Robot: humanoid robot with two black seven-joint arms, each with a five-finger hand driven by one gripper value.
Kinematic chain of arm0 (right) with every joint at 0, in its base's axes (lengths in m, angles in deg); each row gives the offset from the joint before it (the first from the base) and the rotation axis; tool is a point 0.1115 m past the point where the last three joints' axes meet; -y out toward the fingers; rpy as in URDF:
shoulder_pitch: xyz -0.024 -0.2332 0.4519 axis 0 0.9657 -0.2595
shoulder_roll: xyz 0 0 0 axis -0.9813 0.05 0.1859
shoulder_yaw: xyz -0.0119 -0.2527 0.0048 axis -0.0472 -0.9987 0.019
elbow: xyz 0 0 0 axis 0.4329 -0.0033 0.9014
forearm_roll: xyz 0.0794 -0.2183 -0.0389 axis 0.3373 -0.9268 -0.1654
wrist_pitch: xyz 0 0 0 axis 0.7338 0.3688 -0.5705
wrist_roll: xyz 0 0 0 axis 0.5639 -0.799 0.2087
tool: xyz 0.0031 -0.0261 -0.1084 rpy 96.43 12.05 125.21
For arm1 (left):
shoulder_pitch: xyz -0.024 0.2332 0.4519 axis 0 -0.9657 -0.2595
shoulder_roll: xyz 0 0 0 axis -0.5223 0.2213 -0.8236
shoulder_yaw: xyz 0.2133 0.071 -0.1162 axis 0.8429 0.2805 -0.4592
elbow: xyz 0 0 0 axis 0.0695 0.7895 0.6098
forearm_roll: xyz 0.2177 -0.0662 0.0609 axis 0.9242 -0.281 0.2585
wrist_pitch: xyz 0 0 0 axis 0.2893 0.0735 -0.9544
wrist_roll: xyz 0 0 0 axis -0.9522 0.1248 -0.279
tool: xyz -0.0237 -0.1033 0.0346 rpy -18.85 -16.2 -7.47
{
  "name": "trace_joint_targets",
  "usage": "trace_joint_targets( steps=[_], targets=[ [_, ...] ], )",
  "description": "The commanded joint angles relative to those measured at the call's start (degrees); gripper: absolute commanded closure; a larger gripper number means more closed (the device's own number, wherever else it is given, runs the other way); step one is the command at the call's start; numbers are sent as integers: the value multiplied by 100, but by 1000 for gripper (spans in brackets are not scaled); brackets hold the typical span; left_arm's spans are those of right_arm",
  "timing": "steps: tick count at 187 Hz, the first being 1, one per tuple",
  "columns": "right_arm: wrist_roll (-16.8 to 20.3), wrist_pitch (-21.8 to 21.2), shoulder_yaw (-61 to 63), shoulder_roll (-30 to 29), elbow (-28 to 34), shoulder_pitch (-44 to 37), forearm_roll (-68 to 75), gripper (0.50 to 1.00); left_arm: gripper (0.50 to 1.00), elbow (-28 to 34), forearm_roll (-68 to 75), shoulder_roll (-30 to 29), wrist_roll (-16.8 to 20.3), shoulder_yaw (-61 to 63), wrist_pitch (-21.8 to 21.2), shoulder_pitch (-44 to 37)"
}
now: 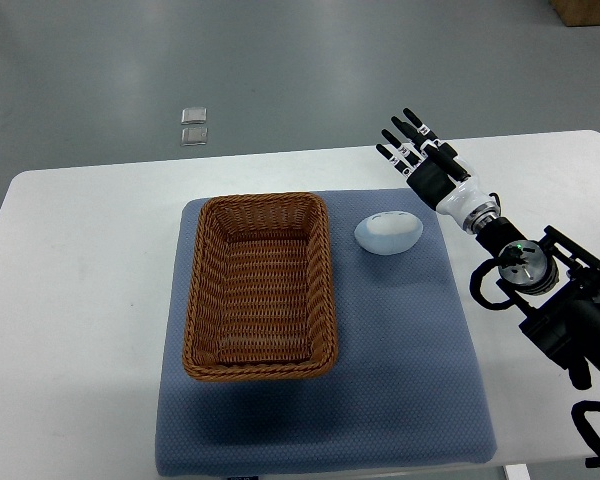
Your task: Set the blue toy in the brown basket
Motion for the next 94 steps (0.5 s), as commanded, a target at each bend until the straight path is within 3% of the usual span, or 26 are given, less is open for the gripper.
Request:
trace_joint_targets(
  steps=[1, 63, 94],
  targets=[
    [-1, 10, 0, 0, 0, 0, -9, 589, 500, 0, -3, 0, -1, 0, 4, 0],
    [17, -42, -334, 149, 44, -106, -255, 589, 500, -8, 5, 0, 8, 9, -4, 0],
    [193, -42, -703, 624, 167, -519, -993, 589, 500, -52, -3, 0, 8, 17, 4, 0]
  ],
)
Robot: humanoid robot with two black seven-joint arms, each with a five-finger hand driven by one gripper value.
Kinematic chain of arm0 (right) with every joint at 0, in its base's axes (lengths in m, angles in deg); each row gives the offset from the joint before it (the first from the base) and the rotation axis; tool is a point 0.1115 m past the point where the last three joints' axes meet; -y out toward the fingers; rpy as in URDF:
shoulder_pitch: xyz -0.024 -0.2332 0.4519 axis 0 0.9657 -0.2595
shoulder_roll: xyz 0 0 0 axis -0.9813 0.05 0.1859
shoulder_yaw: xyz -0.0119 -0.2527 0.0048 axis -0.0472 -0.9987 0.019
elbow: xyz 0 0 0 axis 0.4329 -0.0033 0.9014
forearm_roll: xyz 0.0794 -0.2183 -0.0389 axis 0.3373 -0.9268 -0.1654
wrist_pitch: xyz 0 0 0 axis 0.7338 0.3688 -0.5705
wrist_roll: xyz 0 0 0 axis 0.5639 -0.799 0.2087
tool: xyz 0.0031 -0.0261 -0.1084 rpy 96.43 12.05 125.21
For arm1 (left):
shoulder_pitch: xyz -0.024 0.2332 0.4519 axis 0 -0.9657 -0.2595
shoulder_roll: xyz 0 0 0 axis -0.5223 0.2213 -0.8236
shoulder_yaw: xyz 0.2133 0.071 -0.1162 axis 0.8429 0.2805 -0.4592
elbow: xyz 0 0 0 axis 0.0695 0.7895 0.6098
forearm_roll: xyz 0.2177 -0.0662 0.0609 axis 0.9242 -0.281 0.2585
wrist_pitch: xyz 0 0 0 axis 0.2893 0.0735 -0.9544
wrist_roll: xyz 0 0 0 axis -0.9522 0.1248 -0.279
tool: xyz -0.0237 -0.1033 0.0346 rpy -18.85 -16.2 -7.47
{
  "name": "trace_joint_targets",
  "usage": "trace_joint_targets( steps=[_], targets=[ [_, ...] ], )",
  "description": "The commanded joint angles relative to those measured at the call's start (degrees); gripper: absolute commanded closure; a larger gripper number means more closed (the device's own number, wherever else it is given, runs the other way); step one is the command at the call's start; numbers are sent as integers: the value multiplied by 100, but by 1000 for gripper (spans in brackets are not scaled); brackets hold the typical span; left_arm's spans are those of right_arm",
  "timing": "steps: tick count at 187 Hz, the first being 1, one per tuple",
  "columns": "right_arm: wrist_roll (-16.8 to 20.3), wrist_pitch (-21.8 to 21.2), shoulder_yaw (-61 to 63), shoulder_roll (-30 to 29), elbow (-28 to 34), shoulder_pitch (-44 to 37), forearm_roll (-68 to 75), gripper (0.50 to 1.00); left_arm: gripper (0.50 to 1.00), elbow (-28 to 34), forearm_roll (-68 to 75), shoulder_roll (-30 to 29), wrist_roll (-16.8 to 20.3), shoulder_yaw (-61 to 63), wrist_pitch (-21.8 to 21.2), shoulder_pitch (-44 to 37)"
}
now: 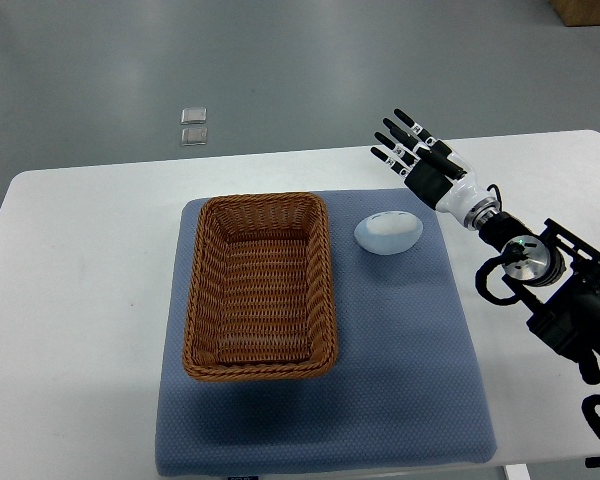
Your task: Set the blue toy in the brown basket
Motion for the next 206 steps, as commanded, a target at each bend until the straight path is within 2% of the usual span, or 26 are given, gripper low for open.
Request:
trace_joint_targets(
  steps=[1, 24, 42, 58, 84, 94, 95, 98, 126, 163, 206],
  targets=[
    [155, -5, -258, 338, 111, -274, -519, 589, 500, -47, -5, 0, -1, 4, 0, 0],
    [349, -5, -786, 848, 463, -625, -1293, 591, 500, -117, -5, 0, -1, 4, 0, 0],
    [410, -14, -1673, 1322, 796, -1222, -2347, 591, 500, -117, -5, 0, -1, -5, 0, 9],
    [410, -14, -2560, 1560, 832, -1846, -3007, 589, 500, -126, -5, 0, -1, 4, 9, 0],
    [410, -14, -4318, 1779, 840, -3015, -3359, 591, 500, -223, -5, 0, -1, 13, 9, 9],
    [410, -14, -4319, 1780, 841, -3016, -3359, 591, 500, -223, -5, 0, -1, 13, 9, 9],
    [410, -22, -4981, 1797, 884, -3460, -3402, 589, 500, -240, -5, 0, -1, 21, 9, 9],
    [419, -40, -5258, 1797, 911, -3665, -3447, 589, 500, -249, 4, 0, -1, 13, 9, 18],
    [454, -198, -6577, 1700, 981, -4729, -3746, 589, 500, -275, 4, 0, -1, 21, 9, 18],
    [586, -260, -7123, 1489, 1535, -4994, -3772, 589, 500, -267, 4, 0, -1, 39, 9, 18],
    [621, -110, -7123, 1305, 1535, -4801, -3684, 589, 500, -275, -5, 0, -1, 21, 9, 18]
  ],
)
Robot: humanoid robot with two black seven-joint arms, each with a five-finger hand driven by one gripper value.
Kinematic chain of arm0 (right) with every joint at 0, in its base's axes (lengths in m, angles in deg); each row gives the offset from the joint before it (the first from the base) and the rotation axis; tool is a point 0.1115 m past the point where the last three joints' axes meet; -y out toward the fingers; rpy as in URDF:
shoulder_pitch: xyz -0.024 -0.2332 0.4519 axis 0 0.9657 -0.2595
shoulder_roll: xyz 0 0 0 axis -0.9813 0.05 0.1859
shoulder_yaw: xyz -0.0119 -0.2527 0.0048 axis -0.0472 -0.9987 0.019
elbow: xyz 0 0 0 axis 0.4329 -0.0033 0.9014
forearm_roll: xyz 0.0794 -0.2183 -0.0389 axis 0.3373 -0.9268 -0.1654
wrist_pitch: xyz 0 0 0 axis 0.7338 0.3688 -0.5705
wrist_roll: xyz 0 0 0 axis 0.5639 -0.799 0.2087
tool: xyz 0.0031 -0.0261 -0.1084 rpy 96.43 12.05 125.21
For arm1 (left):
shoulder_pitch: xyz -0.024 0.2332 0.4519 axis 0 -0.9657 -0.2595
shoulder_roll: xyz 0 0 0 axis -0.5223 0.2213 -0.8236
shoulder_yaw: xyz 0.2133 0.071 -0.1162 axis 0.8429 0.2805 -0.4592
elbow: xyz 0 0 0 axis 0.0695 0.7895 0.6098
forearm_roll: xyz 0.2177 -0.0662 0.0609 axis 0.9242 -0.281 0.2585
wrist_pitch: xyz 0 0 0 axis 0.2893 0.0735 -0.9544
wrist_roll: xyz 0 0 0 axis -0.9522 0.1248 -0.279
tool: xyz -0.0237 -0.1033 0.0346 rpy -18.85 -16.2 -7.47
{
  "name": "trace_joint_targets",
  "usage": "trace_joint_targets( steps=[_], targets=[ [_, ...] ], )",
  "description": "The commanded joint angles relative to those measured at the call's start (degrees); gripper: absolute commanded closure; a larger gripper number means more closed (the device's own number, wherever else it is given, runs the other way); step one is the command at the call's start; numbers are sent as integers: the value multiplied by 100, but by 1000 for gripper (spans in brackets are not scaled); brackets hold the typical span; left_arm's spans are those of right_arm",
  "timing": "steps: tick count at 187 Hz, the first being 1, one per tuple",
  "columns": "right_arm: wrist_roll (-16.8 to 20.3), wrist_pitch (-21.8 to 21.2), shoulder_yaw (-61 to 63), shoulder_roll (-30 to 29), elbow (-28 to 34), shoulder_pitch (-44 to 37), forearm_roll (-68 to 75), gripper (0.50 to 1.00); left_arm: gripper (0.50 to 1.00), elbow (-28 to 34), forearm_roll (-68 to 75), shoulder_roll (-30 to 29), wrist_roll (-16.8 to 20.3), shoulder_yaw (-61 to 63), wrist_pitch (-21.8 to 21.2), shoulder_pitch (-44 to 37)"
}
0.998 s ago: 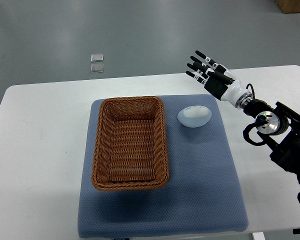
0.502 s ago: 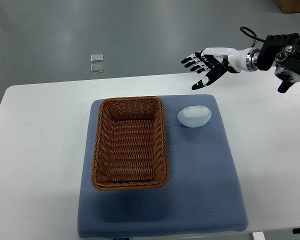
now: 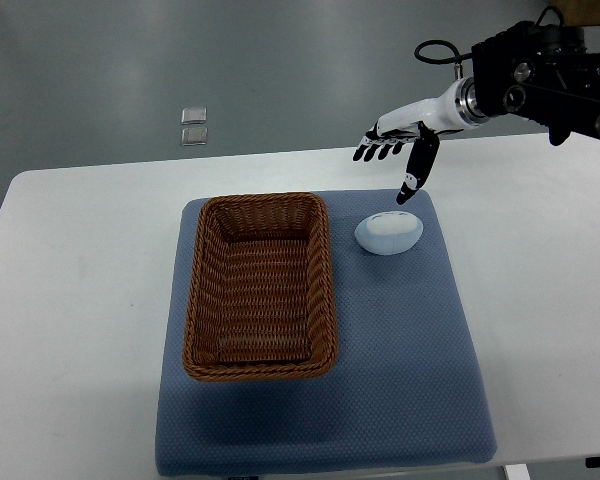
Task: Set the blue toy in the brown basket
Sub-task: 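Lower the right hand onto the pale blue toy and close fingers, then lift the toy with the right hand and carry it over the basket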
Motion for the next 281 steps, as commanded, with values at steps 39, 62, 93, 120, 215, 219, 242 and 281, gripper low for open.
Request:
trace_joint_targets(
  steps=[39, 62, 93, 120, 215, 219, 242, 281],
  targets=[
    [10, 481, 8, -213, -105, 572, -43, 591, 500, 26, -3, 0, -1, 8, -9, 0],
    [10, 648, 8, -354, -264, 810, -70, 591, 500, 43, -3, 0, -1, 8, -9, 0],
    [19, 745, 8, -407, -378, 1038, -79, 593, 500, 61, -3, 0, -1, 8, -9, 0],
    [19, 841, 8, -407, -439, 1161, -87, 595, 500, 61, -3, 0, -9, 8, -9, -9],
    [19, 1211, -1, -477, -492, 1513, -289, 848, 500, 70, -3, 0, -9, 8, -9, -9],
    [19, 1219, -1, -477, -492, 1522, -316, 879, 500, 70, -3, 0, -9, 8, -18, -9],
    [19, 1228, 25, -468, -492, 1513, -456, 1000, 500, 70, -3, 0, -9, 8, -18, -9],
    [19, 1114, 96, -213, -431, 1056, -404, 1000, 500, 78, -3, 0, -9, 8, -18, -9]
  ],
)
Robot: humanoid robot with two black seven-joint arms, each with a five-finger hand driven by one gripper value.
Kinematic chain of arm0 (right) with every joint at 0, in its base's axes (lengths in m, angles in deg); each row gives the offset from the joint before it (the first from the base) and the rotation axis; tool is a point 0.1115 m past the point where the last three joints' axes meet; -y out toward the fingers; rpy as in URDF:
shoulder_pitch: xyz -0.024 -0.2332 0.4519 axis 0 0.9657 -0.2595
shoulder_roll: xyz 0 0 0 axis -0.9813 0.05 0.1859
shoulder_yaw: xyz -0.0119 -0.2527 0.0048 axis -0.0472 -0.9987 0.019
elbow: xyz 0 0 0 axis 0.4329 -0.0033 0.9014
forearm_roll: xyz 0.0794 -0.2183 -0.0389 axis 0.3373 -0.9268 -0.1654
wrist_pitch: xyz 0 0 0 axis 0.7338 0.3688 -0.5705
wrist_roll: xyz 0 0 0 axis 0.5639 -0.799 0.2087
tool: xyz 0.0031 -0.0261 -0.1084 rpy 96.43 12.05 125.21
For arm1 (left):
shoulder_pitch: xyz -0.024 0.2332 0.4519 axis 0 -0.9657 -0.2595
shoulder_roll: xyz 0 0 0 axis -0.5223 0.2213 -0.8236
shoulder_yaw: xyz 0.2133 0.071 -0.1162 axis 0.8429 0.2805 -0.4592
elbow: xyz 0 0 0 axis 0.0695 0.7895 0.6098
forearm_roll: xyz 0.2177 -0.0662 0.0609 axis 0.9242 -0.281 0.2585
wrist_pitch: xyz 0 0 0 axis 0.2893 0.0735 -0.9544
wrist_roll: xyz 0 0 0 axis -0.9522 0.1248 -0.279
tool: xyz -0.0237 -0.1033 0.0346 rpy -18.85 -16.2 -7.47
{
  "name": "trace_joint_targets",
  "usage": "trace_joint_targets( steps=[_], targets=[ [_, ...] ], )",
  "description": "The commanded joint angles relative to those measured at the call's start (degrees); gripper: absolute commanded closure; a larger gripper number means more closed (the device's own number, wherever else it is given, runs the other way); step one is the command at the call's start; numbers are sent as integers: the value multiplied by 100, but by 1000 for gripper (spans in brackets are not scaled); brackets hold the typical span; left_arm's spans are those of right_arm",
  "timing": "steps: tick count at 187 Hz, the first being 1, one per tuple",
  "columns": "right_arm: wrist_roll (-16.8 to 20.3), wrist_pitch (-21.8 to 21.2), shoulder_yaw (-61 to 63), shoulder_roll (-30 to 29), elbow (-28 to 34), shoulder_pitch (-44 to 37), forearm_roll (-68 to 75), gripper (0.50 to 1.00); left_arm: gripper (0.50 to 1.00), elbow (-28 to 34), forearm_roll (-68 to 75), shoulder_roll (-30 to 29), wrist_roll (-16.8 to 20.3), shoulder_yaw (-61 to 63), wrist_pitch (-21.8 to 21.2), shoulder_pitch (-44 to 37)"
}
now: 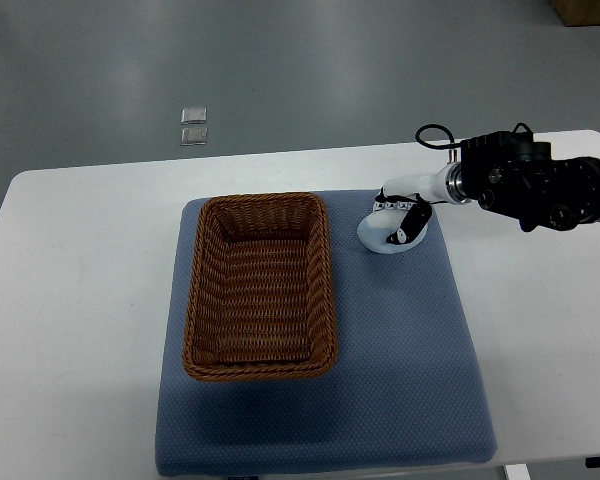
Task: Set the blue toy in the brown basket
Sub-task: 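Lift the toy with the right hand and carry it over the basket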
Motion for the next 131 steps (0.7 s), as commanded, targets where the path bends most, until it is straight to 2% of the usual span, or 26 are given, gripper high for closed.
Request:
trace_joint_targets(
  steps=[1, 42, 66, 91, 131],
  targets=[
    [0, -81, 23, 152, 61, -341, 57, 1000, 500, 0, 0, 0, 0, 0, -1, 0],
    [0, -467, 102, 477, 579, -1009, 109, 1000, 500, 0, 0, 0, 0, 0, -1, -9],
    [-18, -573, 120, 468, 904, -1387, 232, 1000, 500, 0, 0, 0, 0, -26, 8, 0],
    [-106, -538, 129, 231, 1150, -1607, 531, 1000, 500, -9, 0, 0, 9, -26, -1, -9],
    [-176, -388, 111, -657, 1212, -1642, 628, 1000, 500, 9, 0, 0, 9, -35, -1, 0]
  ],
)
